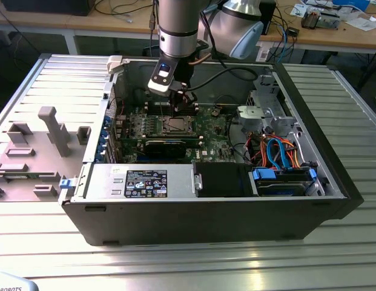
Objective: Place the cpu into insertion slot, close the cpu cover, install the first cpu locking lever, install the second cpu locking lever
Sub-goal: 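Install the first cpu locking lever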
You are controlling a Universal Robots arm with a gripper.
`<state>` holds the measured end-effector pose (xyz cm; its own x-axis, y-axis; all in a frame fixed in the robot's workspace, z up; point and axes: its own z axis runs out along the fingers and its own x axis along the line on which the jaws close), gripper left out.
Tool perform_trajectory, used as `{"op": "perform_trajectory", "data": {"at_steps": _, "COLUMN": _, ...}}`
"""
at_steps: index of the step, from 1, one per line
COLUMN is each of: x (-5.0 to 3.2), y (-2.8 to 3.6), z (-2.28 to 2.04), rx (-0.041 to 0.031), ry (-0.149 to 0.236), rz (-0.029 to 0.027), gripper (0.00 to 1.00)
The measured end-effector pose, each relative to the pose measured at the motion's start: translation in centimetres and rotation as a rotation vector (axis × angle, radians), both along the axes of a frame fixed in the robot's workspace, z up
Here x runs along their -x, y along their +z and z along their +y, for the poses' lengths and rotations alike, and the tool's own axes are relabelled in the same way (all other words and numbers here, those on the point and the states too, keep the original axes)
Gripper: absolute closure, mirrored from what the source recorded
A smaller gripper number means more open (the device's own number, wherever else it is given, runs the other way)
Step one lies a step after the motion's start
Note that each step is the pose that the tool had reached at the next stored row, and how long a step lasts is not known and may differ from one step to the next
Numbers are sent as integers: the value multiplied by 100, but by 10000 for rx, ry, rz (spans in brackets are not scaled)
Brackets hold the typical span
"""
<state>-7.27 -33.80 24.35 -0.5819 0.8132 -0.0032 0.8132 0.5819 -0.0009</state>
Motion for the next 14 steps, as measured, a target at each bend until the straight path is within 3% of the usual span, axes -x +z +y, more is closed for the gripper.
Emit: {"op": "perform_trajectory", "data": {"at_steps": 14, "x": 0, "y": 0, "z": 0, "rx": 0, "ry": 345, "rz": 0, "gripper": 84}}
